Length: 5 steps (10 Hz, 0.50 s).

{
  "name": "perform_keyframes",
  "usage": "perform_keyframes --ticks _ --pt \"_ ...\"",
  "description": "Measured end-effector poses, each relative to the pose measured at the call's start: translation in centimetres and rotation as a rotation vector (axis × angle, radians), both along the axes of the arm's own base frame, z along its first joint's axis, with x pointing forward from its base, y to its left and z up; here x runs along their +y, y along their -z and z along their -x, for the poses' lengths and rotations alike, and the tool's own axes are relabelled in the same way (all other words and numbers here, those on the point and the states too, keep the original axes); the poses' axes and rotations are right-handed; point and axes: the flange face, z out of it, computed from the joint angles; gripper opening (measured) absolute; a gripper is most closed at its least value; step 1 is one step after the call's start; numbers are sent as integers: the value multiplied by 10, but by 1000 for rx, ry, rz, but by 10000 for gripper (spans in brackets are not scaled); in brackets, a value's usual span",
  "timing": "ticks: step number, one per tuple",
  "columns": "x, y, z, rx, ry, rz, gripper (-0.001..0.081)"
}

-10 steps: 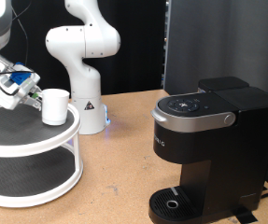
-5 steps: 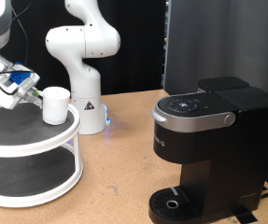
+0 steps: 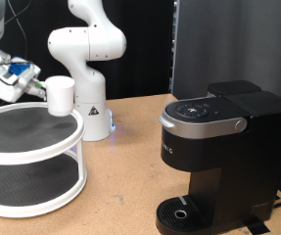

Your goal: Make a cup of coffee with the keurig machine

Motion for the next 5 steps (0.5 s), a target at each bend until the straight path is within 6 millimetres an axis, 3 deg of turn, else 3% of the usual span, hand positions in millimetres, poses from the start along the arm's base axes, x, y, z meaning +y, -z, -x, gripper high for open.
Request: perform_keyframes --ticks 3,5 --pt "-1 -37 0 5 -18 -54 66" --pt "1 -35 -1 7 -9 -70 66"
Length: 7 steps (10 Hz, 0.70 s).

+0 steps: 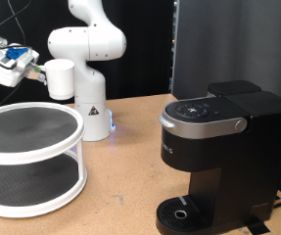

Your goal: Make a cup of coffee with the keurig machine

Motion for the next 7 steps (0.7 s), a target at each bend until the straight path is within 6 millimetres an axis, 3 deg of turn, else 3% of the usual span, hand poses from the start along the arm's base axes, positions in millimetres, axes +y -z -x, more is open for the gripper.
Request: perform_keyframes --ticks 2,7 --pt "8 1 -11 -8 42 -39 66" --pt "46 9 -77 -65 225 25 66"
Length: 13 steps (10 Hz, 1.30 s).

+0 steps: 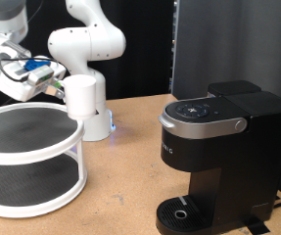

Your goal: Make a cup of coffee with the keurig machine

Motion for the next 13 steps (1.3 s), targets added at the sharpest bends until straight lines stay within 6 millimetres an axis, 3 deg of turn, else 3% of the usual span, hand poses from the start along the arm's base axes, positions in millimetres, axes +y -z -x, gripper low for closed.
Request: perform_keyframes --ticks 2,5,10,13 --pt "12 7 -20 15 42 32 66" --pt "17 7 -22 7 61 -16 65" --pt "71 11 -58 -10 145 -7 65" --pt "78 15 -61 0 132 2 64"
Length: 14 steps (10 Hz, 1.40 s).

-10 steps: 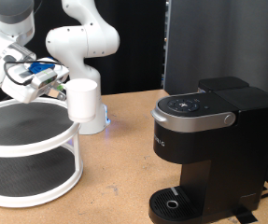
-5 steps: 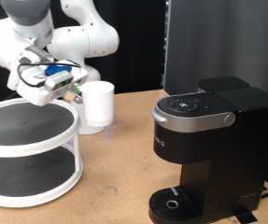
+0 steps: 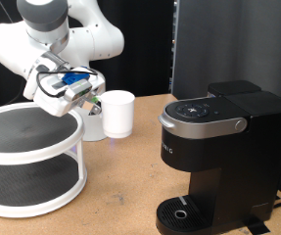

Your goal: Make a cup of coffee with the keurig machine

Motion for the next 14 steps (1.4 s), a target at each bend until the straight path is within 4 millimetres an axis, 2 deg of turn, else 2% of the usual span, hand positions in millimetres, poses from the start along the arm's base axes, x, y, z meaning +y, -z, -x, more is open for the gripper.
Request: perform_keyframes --ticks 10,14 --pt "7 26 4 17 27 44 64" --pt "13 44 4 66 22 106 64"
